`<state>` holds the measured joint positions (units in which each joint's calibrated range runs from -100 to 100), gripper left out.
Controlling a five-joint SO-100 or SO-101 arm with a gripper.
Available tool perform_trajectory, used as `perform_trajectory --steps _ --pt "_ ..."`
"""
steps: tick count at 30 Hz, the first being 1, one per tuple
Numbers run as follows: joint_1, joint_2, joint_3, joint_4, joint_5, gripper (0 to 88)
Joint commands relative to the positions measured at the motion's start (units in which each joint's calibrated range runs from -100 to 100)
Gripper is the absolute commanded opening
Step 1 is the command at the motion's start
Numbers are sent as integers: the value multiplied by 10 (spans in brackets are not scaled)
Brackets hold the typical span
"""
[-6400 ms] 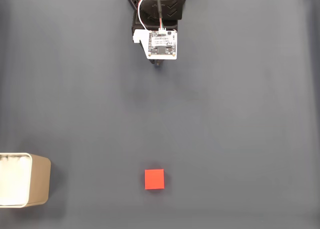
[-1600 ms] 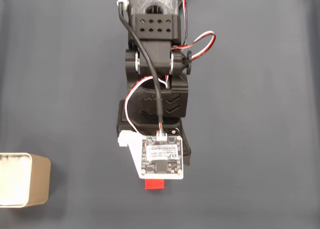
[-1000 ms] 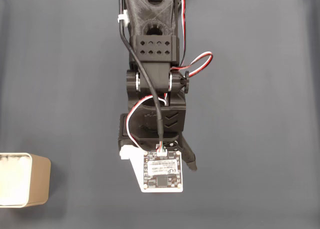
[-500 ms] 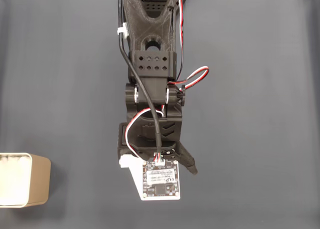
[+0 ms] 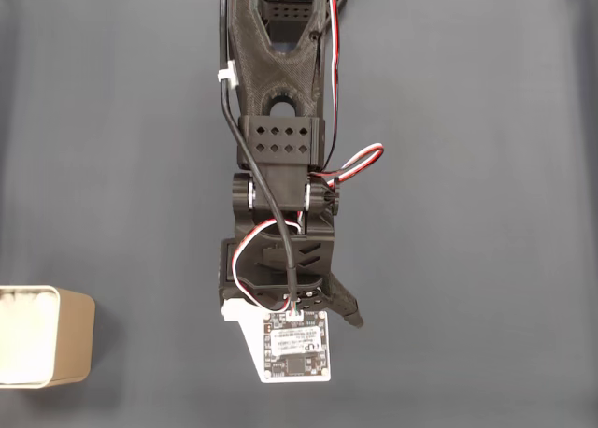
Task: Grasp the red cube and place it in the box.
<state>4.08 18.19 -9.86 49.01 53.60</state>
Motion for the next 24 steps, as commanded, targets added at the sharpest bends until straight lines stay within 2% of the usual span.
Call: perform_trajectory --steps 1,24 --pt "3 -3 -22 -16 2 402" --pt "3 43 -22 -61 -3 405"
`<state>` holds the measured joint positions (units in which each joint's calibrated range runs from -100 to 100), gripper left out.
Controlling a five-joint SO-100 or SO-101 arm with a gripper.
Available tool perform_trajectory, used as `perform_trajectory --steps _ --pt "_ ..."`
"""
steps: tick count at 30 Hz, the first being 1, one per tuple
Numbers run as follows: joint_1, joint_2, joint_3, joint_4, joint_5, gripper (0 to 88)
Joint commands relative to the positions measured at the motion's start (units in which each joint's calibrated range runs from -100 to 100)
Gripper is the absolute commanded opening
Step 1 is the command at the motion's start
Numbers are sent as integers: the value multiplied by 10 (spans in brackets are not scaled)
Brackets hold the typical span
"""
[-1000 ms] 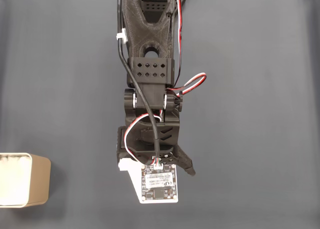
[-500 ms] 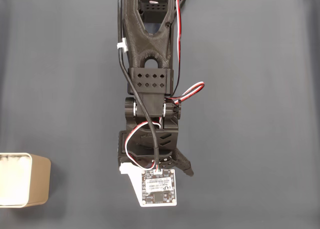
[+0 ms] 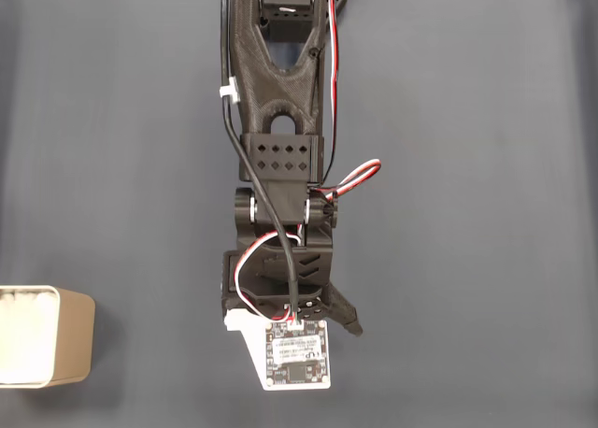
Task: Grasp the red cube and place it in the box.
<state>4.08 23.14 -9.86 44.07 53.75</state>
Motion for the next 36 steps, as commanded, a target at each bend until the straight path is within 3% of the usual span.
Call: perform_trajectory --steps 1,26,36 --pt "2 -5 -22 -12 -6 405" --pt "-4 34 -18 -32 -11 389" --pt "-4 40 -20 -33 -6 248"
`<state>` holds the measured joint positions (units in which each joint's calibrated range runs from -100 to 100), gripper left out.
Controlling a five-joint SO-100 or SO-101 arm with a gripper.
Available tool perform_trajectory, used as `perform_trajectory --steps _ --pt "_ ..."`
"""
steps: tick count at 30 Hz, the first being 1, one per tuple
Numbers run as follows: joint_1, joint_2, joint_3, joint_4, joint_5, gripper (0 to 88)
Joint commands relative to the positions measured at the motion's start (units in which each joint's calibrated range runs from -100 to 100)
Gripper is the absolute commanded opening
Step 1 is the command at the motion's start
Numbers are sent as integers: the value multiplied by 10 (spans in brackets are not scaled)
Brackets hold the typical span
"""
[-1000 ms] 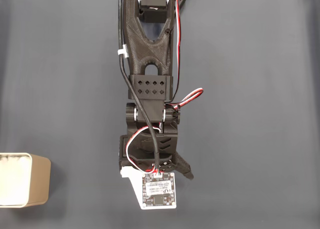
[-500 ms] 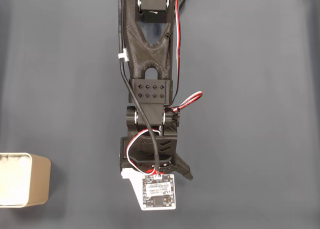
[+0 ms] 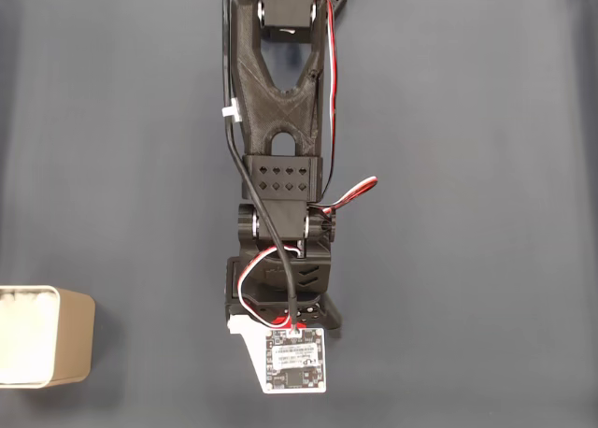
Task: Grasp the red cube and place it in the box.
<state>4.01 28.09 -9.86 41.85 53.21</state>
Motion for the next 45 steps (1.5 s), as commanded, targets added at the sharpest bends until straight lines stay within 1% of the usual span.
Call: perform_trajectory --steps 1,11,19,25,45 --pt "-2 -10 -21 -10 0 237" --pt "-2 -6 -30 -9 6 108" --pt "-2 -4 -32 -6 11 45" --pt "-2 -11 -32 -5 8 23" --pt "5 -99 -27 32 -12 19"
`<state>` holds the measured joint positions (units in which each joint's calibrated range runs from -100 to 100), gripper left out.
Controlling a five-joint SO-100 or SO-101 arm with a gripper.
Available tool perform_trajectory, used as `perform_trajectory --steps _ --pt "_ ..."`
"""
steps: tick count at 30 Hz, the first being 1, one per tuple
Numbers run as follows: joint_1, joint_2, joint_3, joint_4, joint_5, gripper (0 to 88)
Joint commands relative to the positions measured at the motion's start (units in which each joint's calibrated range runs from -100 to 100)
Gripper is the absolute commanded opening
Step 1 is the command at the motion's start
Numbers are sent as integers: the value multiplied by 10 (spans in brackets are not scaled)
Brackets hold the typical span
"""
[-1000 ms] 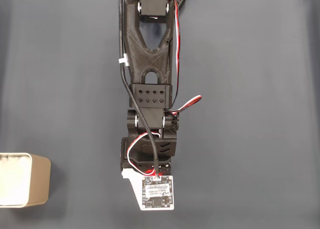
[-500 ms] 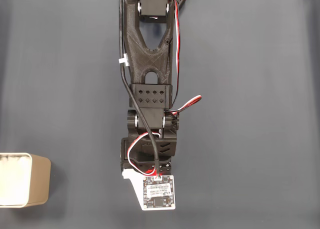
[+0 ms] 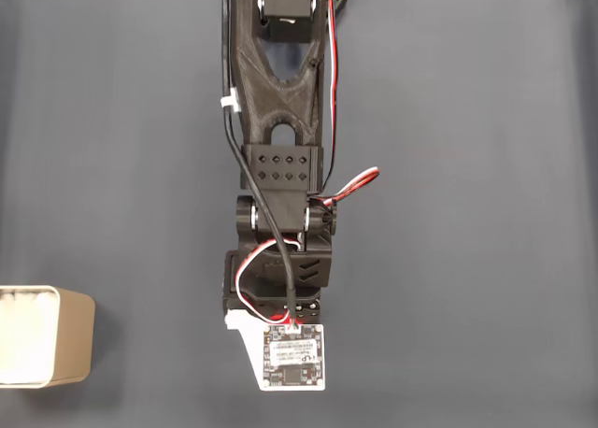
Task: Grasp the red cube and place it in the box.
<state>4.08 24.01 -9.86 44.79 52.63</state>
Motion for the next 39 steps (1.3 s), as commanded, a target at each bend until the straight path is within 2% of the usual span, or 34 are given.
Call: perform_trajectory --steps 1,39 --pt "5 -63 -27 3 -7 19" --pt "86 -237 8 -14 -15 18"
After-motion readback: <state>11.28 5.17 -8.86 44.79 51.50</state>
